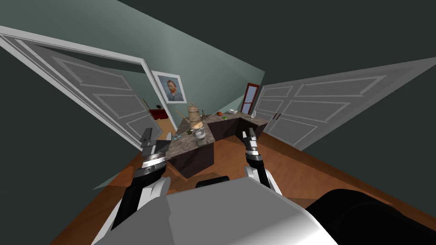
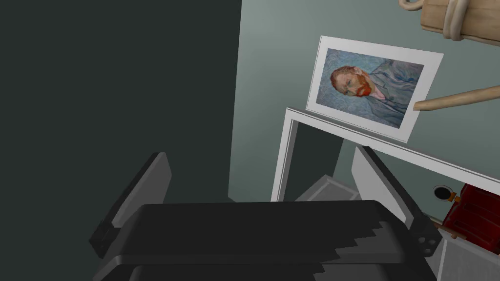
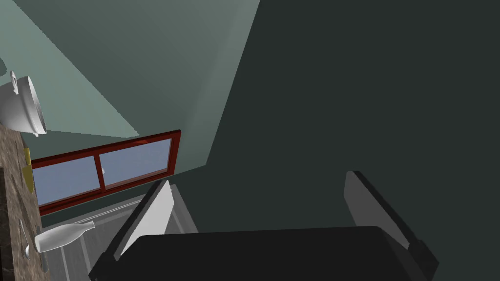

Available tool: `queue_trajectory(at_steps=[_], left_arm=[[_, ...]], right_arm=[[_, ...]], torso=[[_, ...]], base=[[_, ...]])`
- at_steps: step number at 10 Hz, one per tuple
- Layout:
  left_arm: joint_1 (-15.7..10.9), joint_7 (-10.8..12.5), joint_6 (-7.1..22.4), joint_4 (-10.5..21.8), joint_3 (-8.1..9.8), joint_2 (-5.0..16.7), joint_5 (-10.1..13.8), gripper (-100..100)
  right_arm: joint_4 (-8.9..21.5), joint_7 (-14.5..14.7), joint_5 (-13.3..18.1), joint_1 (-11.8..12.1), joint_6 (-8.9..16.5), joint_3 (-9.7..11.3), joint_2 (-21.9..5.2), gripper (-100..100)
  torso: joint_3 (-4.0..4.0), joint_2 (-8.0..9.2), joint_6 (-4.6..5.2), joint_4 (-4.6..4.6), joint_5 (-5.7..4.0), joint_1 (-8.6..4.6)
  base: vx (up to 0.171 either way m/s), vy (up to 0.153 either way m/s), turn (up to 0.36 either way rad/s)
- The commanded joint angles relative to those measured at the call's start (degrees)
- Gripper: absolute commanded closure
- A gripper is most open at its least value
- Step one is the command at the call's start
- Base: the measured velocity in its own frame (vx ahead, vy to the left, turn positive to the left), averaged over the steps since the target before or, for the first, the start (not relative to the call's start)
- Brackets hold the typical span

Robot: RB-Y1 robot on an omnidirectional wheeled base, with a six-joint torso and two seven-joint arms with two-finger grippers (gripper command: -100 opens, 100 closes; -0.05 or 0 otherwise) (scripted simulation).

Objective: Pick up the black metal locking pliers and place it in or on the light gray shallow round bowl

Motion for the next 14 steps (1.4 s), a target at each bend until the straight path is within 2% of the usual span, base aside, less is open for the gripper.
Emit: queue_trajectory(at_steps=[1,6,7,8,13,14], left_arm=[[-0.15,0.18,1.84,0.04,0.33,2.26,0.17,-100],[-0.79,1.01,9.37,-0.14,1.86,5.78,0.94,-100],[-0.79,1.01,10.14,-0.14,1.86,5.78,0.94,-100],[-0.94,1.24,12.29,-0.25,2.27,6.13,1.14,-100],[-1.45,2.03,19.32,-0.80,3.68,6.68,1.86,-100],[-1.45,2.03,19.99,-0.80,3.68,6.68,1.86,-100]], right_arm=[[0.00,0.00,0.00,0.00,0.00,0.00,0.00,0],[0.00,0.00,0.00,0.00,0.00,0.00,0.00,0],[0.00,0.00,0.00,0.00,0.00,0.00,0.00,0],[0.00,0.00,0.00,0.00,0.00,0.00,0.00,0],[0.00,0.00,0.00,0.00,0.00,0.00,0.00,0],[0.00,0.00,0.00,0.00,0.00,0.00,0.00,0]], torso=[[0.00,0.00,0.00,0.00,0.00,0.00],[-0.07,-0.12,0.01,-0.03,-0.01,-0.06],[-0.07,-0.13,0.01,-0.03,-0.01,-0.06],[-0.06,-0.10,0.00,-0.02,-0.01,-0.06],[-0.05,-0.07,-0.01,-0.02,-0.01,-0.04],[-0.05,-0.08,0.00,-0.02,-0.01,-0.06]], base=[[0.008,-0.007,-0.038],[0.025,-0.016,-0.052],[0.020,-0.015,-0.021],[0.018,-0.018,-0.045],[0.022,-0.014,-0.046],[0.017,-0.014,-0.032]])
